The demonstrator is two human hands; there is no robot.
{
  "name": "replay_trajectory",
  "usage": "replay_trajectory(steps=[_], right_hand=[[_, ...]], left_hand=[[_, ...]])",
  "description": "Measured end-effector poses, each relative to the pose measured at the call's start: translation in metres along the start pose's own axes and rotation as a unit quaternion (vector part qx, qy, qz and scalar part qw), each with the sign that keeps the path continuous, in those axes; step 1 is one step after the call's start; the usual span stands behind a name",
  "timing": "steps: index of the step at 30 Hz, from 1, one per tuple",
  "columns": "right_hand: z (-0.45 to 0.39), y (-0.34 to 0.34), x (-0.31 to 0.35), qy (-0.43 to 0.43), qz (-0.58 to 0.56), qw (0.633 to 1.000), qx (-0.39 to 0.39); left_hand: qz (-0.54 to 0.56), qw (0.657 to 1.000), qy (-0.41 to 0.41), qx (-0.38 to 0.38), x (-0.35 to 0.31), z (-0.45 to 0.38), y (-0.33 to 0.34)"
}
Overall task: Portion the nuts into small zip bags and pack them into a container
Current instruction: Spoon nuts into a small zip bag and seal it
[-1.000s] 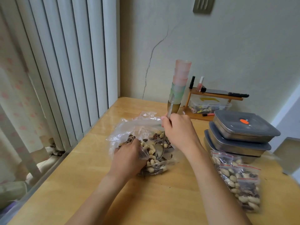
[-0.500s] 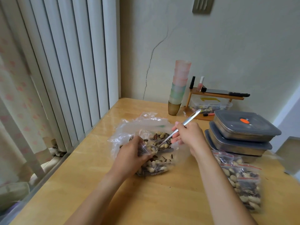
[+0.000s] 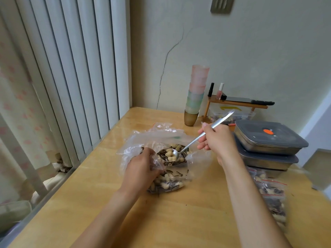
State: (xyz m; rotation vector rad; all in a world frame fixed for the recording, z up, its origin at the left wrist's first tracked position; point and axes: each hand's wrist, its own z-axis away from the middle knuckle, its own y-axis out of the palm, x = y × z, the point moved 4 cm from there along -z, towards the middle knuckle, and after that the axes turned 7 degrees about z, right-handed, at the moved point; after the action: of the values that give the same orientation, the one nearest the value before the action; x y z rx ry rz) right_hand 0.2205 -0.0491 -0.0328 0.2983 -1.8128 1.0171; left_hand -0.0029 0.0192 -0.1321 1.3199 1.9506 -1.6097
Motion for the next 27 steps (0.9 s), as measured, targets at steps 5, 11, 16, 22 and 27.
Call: replay_trajectory(steps=[5,11,16,22,27], right_hand=[[0.006,0.006,0.009,-0.047,0.043,0.998,0.029],[0.016,0.005,0.035,-0.162,0.104,0.981,0.038],[0.034,0.008,0.057,-0.252,0.153,0.955,0.047],[0.048,0.017,0.074,-0.316,0.174,0.932,0.033],[0.045,0.015,0.072,-0.318,0.154,0.935,-0.019]], left_hand=[[0.042,0.998,0.009,0.037,-0.005,0.001,0.003],[0.095,0.994,-0.025,0.051,-0.006,0.000,0.004],[0.078,0.994,-0.022,0.067,-0.008,0.000,0.010],[0.075,0.996,-0.010,0.048,-0.012,0.002,0.015],[0.080,0.997,0.002,0.014,-0.010,-0.001,0.009]])
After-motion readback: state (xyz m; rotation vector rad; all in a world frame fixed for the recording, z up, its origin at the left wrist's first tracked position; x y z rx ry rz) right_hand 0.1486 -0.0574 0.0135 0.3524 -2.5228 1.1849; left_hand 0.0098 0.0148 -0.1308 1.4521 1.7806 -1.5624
